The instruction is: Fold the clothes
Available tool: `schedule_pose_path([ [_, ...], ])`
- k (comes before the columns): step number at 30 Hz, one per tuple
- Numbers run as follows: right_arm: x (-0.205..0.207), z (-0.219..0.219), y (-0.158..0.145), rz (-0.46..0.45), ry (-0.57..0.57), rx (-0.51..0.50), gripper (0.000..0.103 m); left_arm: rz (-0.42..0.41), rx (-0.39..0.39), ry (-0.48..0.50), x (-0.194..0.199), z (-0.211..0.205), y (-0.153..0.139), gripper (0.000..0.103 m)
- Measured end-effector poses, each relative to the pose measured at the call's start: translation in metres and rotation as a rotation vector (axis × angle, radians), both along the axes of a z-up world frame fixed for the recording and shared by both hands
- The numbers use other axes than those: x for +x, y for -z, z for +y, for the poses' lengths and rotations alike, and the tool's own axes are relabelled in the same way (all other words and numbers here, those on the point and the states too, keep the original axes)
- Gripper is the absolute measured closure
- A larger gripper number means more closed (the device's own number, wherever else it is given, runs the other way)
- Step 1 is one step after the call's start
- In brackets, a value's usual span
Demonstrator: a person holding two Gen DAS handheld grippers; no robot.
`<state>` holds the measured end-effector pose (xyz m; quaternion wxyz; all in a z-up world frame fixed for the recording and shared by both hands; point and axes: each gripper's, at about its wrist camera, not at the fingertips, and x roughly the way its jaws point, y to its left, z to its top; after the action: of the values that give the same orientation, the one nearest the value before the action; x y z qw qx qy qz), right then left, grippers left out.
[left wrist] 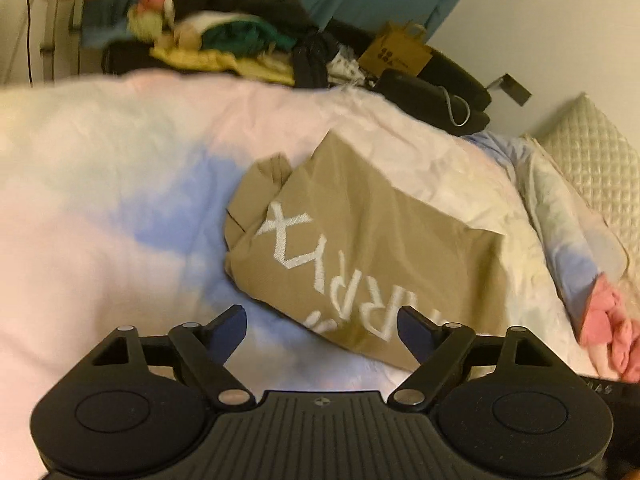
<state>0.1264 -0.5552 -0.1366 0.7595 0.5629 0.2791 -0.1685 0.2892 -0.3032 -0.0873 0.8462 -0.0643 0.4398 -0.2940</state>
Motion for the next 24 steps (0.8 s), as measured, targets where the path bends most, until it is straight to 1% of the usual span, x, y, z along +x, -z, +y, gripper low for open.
schedule_pose_path([
  [3,-0.019,0.017,-0.042,-0.012,-0.049,-0.106,0.083,-0.067,0.000,0.020,-0.033,0.018,-0.042,0.013],
  [5,-0.036,0.031,-0.071,-0.037,-0.081,-0.187,0.082,-0.130,0.002,0.035,-0.058,0.027,-0.072,0.006],
  [6,-0.044,0.038,-0.086,-0.049,-0.096,-0.229,0.082,-0.166,0.007,0.042,-0.071,0.031,-0.085,0.004],
  [8,-0.059,0.053,-0.115,-0.073,-0.105,-0.318,0.075,-0.236,0.021,0.055,-0.099,0.040,-0.113,0.001],
  [9,-0.066,0.060,-0.130,-0.084,-0.106,-0.363,0.060,-0.270,0.026,0.062,-0.111,0.045,-0.126,0.001],
  [10,-0.075,0.068,-0.143,-0.104,-0.113,-0.406,0.039,-0.304,0.032,0.069,-0.125,0.051,-0.138,0.000],
  [12,-0.092,0.086,-0.164,-0.146,-0.133,-0.481,0.020,-0.362,0.042,0.080,-0.152,0.064,-0.160,0.000],
  [15,-0.118,0.112,-0.192,-0.193,-0.162,-0.574,0.021,-0.444,0.031,0.087,-0.194,0.087,-0.188,0.000],
  [18,-0.144,0.137,-0.208,-0.221,-0.180,-0.646,0.021,-0.515,0.025,0.089,-0.231,0.107,-0.208,0.000],
  [21,-0.168,0.159,-0.216,-0.255,-0.185,-0.711,0.021,-0.574,0.006,0.077,-0.264,0.125,-0.216,0.000],
  [24,-0.188,0.181,-0.216,-0.273,-0.174,-0.788,0.021,-0.607,-0.010,0.066,-0.293,0.141,-0.213,0.000],
])
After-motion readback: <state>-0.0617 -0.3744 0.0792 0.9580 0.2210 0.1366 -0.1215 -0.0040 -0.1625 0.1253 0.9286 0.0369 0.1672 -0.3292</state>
